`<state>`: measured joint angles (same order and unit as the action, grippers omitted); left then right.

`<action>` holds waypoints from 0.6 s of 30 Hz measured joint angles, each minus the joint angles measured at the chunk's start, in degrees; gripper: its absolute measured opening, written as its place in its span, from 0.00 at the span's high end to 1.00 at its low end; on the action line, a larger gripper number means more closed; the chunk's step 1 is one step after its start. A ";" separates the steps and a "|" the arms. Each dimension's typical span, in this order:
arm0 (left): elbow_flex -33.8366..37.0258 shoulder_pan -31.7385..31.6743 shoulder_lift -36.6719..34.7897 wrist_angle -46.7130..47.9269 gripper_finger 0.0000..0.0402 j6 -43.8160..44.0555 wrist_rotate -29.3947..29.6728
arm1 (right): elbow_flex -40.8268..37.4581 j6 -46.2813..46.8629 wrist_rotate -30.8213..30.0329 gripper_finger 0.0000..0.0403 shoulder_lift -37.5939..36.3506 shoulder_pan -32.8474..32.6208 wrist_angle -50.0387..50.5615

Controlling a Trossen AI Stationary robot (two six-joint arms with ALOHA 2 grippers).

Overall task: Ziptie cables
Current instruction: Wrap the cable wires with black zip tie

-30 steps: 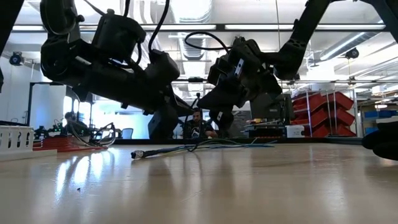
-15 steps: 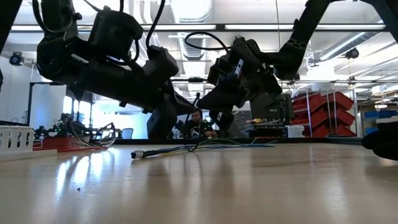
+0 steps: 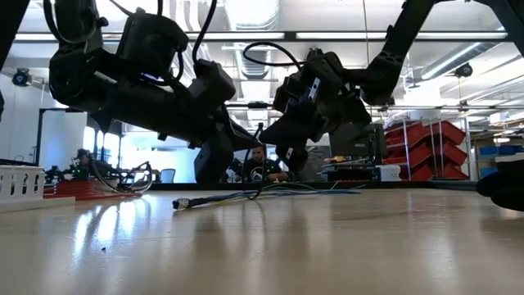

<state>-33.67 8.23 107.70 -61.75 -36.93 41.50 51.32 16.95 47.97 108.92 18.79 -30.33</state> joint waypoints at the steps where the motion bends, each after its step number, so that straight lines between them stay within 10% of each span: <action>1: 0.00 0.04 0.00 -0.14 1.00 -0.04 0.00 | 0.01 0.02 0.00 1.00 0.00 0.00 0.00; 18: -1.07 1.76 0.00 -1.69 1.00 -9.52 0.04 | 0.00 0.31 0.08 1.00 0.01 0.00 0.03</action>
<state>-34.74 9.99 107.70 -63.44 -46.45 41.53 51.32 17.26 48.04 108.94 18.79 -30.29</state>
